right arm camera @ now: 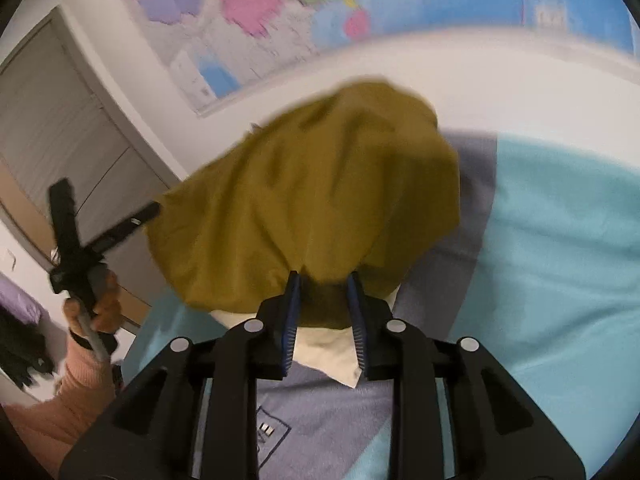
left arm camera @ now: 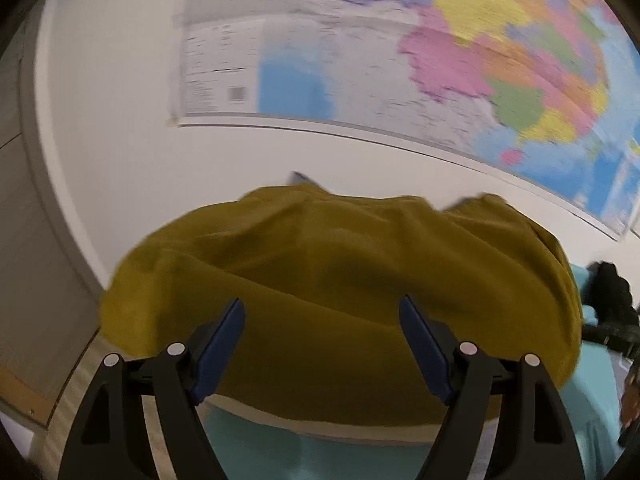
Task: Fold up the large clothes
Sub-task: 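Lower the jacket onto the pillow and open both grippers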
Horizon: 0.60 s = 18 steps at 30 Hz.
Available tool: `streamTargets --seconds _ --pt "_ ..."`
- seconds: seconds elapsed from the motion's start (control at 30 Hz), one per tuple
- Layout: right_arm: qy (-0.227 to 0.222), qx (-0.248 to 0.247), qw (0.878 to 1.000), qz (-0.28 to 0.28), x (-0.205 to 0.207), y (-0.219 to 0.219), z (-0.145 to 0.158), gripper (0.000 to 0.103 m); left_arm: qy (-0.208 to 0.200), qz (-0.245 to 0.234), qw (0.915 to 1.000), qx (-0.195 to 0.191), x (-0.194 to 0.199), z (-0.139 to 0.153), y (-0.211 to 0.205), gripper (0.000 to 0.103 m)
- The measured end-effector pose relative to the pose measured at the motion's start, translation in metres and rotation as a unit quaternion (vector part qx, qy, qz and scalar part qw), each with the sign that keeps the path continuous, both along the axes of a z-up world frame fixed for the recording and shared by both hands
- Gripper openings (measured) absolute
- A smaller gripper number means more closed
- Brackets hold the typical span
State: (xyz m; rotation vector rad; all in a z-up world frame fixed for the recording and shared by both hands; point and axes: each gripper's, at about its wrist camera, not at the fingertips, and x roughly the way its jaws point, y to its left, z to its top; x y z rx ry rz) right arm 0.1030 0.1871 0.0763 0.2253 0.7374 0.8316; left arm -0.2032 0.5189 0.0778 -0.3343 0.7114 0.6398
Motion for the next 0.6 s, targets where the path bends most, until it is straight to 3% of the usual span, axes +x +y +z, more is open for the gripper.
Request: streamTargets --seconds 0.1,0.17,0.3,0.4,0.5,0.6 --pt "-0.069 0.006 0.997 -0.015 -0.019 -0.005 0.031 0.04 -0.016 -0.017 0.9997 0.003 0.006 0.002 -0.018 0.077" --pt "-0.097 0.001 0.995 -0.014 -0.02 0.006 0.043 0.055 -0.019 -0.023 0.9996 0.002 0.012 0.0 -0.028 0.079" --pt "-0.106 -0.013 0.994 -0.001 -0.003 0.042 0.046 0.054 -0.006 -0.039 0.9992 0.002 0.029 -0.009 -0.048 0.083" --pt "-0.074 -0.033 0.997 0.014 0.017 0.063 0.021 0.048 0.01 -0.046 0.9989 0.003 0.041 -0.022 -0.057 0.093" --pt "-0.054 -0.038 0.998 0.018 0.023 0.067 -0.006 0.046 0.024 -0.041 0.9988 -0.006 0.046 -0.034 -0.057 0.093" --pt "-0.028 -0.012 0.999 0.02 0.026 0.057 -0.019 0.047 0.038 -0.037 0.9986 0.008 0.049 -0.039 -0.062 0.094"
